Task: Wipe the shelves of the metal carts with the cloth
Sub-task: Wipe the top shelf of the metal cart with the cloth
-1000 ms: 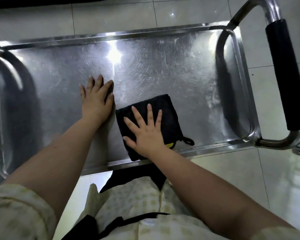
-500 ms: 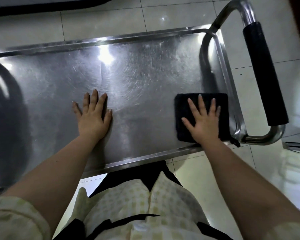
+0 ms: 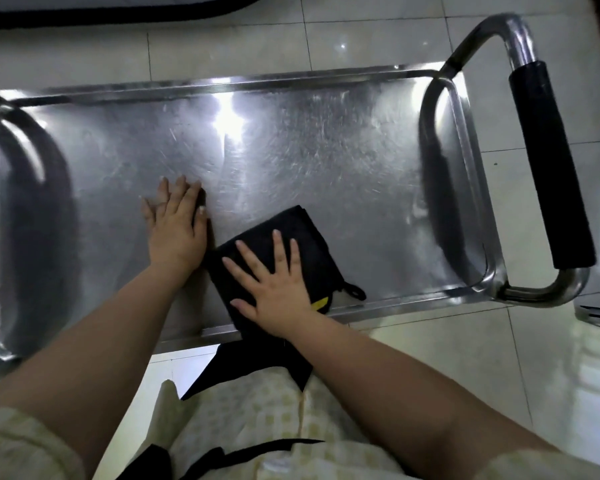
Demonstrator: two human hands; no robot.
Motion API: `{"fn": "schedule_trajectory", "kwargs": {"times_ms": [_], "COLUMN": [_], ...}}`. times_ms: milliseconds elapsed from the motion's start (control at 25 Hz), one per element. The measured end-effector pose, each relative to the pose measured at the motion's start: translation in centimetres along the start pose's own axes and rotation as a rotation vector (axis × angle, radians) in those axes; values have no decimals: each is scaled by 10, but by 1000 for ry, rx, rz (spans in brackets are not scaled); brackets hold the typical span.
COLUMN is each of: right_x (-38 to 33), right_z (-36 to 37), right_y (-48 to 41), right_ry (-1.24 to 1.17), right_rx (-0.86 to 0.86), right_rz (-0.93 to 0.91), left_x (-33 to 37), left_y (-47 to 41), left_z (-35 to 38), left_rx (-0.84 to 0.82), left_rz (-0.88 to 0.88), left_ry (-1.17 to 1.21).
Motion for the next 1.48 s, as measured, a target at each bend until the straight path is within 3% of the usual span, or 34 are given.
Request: {"fn": "schedule_trajectory", "kwargs": {"times_ms": [280, 480, 560, 720, 840, 1080, 1200, 1280, 1360, 1480], "right_x": [7, 11, 16, 30, 27, -33, -94, -100, -77, -11], "right_z": [-2, -9, -19, -46, -55, -40, -29, -27, -26, -27], "right_y": [0, -35, -93, -234, -271, -152, -63, -51, -66, -95], "right_ry": [49, 108, 102, 57, 41, -17, 12, 4, -22, -124], "right_rx": [63, 76, 92, -24, -85, 42, 51, 61, 84, 27], "right_rz": [-137, -232, -169, 134, 235, 92, -95, -169, -87, 218], "left_x": [-89, -122, -125, -128, -128, -122, -91, -67, -53, -35], "left_y": [-13, -17, -17, -17, -17, -18, -12, -1, 13, 40], "left_z": [-62, -82, -80, -80, -80, -91, -90, -80, -70, -47], "left_rx": [-95, -116, -104, -86, -97, -51, -11, -46, -86, -118], "left_rz": [-127, -61, -50, -45, -42, -53, -25, -22, -44, -14], "left_ry": [-268, -244, -234, -229, -245, -60, 40, 106, 148, 65]}}
Point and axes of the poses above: each hand's wrist, its own y-axis away from the middle knuckle, its own z-axis out of the palm, x = y × z, the point moved 3 cm from there along -y, towards the middle knuckle, and after that the axes turned 14 degrees about y, right-handed, at the moved point
